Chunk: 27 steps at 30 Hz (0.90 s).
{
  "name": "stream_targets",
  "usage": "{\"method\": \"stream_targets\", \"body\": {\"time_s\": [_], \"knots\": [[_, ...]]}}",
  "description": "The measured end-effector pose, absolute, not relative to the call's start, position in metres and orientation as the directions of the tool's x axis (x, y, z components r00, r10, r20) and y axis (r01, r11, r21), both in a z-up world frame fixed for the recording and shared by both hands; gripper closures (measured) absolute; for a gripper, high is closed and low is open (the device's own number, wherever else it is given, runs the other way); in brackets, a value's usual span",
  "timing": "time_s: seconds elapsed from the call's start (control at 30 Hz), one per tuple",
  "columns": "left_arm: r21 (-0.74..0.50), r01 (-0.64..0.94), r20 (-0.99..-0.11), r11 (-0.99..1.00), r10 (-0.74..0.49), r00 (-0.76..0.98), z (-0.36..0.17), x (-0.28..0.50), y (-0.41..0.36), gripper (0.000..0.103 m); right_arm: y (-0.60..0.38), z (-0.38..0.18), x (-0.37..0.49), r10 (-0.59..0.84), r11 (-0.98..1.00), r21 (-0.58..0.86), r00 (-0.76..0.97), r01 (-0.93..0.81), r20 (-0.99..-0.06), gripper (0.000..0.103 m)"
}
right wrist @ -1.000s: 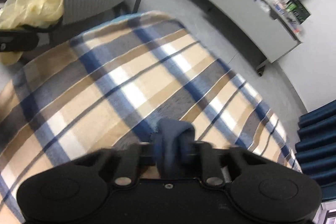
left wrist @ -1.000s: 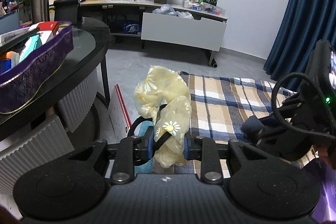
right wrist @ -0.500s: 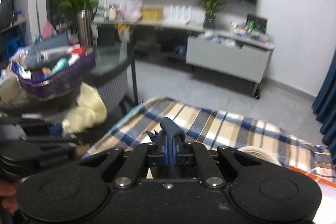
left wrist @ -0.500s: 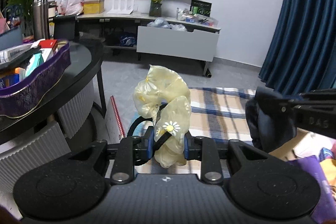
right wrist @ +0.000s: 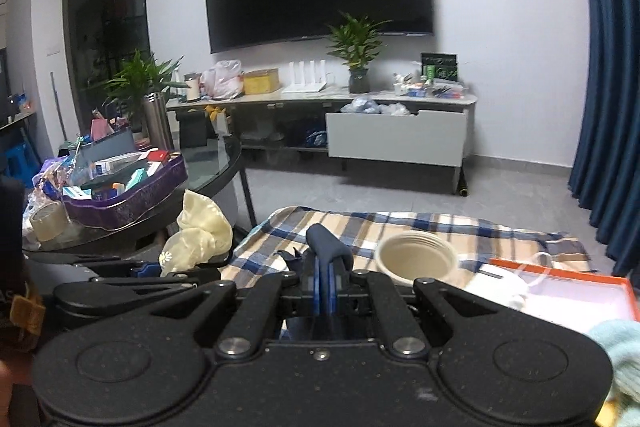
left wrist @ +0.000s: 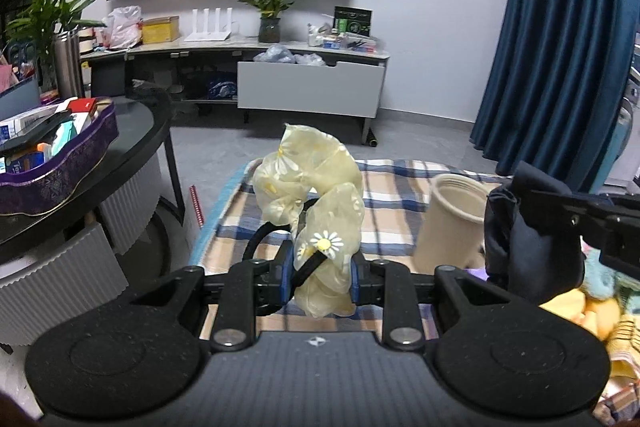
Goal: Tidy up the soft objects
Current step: 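Carry the bag and pouch with both grippers over the box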
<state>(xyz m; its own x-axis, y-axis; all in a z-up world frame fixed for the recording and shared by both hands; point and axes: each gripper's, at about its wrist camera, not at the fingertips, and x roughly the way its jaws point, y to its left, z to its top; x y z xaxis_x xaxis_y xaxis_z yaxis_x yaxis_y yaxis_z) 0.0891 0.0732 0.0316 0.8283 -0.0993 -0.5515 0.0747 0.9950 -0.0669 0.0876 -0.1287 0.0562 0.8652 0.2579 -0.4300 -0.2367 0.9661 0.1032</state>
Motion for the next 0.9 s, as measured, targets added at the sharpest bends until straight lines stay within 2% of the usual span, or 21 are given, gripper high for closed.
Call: {"method": "stream_targets", "body": {"time_s": [0.5,0.9], "knots": [[-0.070,0.137,-0.533,0.988,-0.154,0.832,0.039,0.062,0.035,0.075,-0.168,0.066,0.038,0.208,0.977,0.127,0.902,-0.173,-0.378,0.098],[-0.061,0.222,-0.527,0.973,-0.220,0.821,0.040,0.059,-0.003,0.075,-0.224,0.065,0.019,0.107,0.988,0.142,0.923,-0.057,-0.370,0.098]]}}
